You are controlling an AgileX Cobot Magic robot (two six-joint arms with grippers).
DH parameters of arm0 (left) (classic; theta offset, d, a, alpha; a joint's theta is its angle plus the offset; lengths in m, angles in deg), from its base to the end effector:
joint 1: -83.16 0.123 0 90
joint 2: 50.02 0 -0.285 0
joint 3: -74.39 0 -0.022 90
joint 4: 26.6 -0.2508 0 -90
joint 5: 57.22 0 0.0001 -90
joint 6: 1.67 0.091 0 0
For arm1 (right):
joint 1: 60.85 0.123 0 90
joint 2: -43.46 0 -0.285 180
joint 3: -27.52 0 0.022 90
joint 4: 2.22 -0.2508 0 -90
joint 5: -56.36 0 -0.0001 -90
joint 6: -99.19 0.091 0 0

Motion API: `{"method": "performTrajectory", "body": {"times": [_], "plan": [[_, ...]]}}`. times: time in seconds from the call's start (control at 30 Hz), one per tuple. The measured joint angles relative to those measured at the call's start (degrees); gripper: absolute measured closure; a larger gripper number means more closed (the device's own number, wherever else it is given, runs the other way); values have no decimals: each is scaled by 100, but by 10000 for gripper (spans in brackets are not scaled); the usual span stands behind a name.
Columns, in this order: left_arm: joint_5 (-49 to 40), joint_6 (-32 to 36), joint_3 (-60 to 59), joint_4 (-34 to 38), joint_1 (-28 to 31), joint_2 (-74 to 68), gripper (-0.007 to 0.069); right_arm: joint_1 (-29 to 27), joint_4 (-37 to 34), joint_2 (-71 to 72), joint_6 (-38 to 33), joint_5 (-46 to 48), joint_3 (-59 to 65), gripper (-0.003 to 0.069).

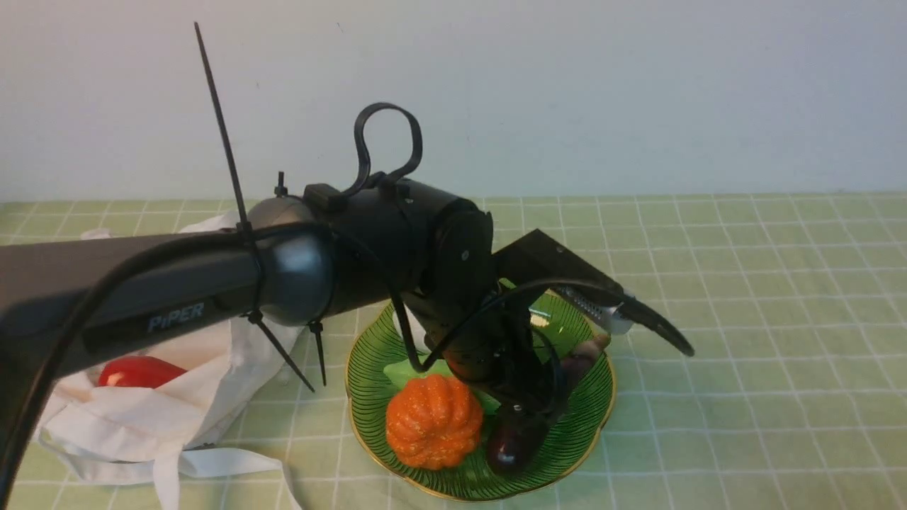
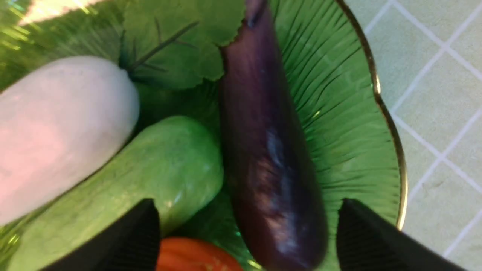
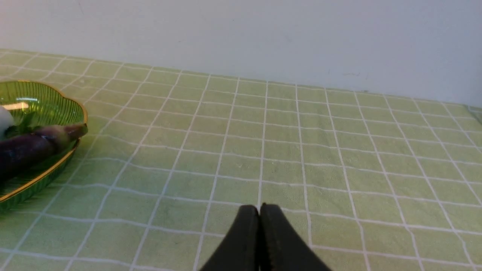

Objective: Take vegetables from bag on green coffee tablecloth place on plate.

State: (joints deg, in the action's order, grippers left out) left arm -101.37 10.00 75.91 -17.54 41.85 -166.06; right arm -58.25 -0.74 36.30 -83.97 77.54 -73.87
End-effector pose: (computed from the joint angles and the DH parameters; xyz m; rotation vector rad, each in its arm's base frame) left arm 0.2907 -0.2688 0.2109 1.1309 2.5604 -0.3128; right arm 0.0527 0.0015 0.1723 -0.1098 1.8634 -0.0321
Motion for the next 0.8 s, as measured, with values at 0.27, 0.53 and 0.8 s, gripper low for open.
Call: {"method": "performTrajectory", "body": {"times": [0.27, 0.53, 0.8], "plan": [[-1601, -1220, 900, -1196, -24, 551, 333, 0, 0, 0, 0, 0, 0, 673], [-1833, -2039, 857, -2065, -45, 2680, 627, 0, 0, 0, 0, 0, 0, 673], [-432, -2230, -822, -2403, -45, 4755, 629, 0, 0, 0, 0, 0, 0, 673]]}}
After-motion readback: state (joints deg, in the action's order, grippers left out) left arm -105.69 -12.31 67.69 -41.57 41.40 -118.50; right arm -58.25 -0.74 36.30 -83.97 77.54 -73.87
